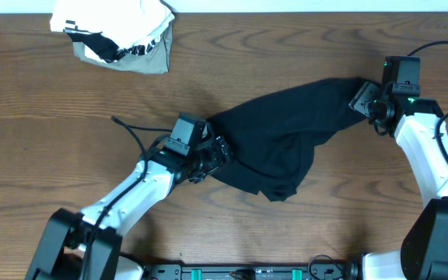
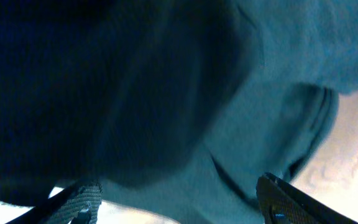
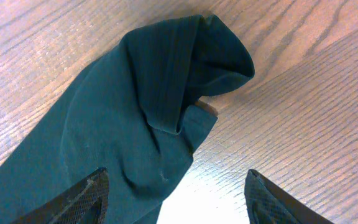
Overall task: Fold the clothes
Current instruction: 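Reach the left gripper to the garment's lower left edge and grasp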
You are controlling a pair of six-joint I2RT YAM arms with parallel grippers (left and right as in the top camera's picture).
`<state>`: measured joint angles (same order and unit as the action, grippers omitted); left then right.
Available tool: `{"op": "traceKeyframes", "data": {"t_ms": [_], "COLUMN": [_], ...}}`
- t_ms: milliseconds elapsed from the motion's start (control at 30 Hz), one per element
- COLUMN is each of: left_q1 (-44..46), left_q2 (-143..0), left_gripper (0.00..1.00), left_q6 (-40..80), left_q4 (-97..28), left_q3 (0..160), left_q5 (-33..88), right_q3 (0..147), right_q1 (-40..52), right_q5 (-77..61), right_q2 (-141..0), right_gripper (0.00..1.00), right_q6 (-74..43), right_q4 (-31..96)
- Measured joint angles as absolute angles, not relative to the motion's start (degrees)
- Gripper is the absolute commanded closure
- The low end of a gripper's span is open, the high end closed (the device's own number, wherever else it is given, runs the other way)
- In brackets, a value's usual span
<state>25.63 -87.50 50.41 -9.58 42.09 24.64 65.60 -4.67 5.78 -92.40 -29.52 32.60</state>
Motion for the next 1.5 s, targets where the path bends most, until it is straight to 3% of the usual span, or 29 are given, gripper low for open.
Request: {"op": "traceKeyframes", "data": {"t_ms": [333,500,733,800,1067,1300,1500], "left_q1": [25.6,25.6,25.6,25.6,25.5,24.4,17.8], "left_q2": [-90.3,-90.3,-90.3,-90.3,-88.6,-73.2,-65.1], "left_gripper": [0.23,0.54,0.88,0.94,0.94,0.94,0.94], "left_q6": [54.5,55.7,55.7,55.7,53.4,49.8,46.0], "left_q4": [-5.0,-4.1,-3.6,-3.6,-4.3,-10.8,-17.2], "left_q3": [42.1,42.1,42.1,42.1,42.1,42.1,42.1], "left_q5": [17.7,14.2,12.4,12.3,15.0,17.0,17.6], "right_q3": [65.6,65.6,65.6,65.6,65.6,65.6,65.6], "right_q1": [-4.7,-4.7,-4.6,-4.6,-4.6,-4.6,-4.6], "right_q5": [5.8,5.8,5.7,5.7,5.7,5.7,4.7], "right_q2": [-92.4,-92.4,-92.4,-92.4,-92.4,-92.4,-92.4], "right_gripper": [0.33,0.35,0.36,0.35,0.32,0.31,0.31], "right_q6": [-29.5,-29.5,-29.5,-29.5,-29.5,-29.5,-29.5], "right_q4": [33.4,34.2,34.8,34.9,35.3,36.1,37.3]}}
